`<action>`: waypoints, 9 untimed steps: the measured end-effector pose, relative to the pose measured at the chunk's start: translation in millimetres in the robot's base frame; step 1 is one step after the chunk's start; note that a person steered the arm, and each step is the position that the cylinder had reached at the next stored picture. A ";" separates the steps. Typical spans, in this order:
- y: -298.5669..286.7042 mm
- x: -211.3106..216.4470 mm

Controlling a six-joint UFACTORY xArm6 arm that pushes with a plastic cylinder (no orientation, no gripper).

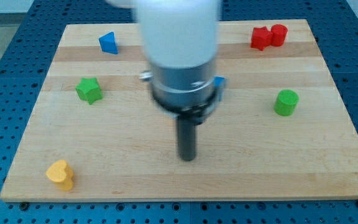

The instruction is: Slide the yellow hexagon towards the yellow heart

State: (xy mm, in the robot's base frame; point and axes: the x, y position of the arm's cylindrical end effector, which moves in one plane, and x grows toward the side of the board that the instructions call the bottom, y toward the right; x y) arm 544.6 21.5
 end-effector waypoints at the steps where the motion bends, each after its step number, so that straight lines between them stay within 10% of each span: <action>1: 33.7 -38.9; 3: 16.5 -96.6; 9: -102.4 -97.7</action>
State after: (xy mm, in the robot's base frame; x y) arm 446.9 -80.9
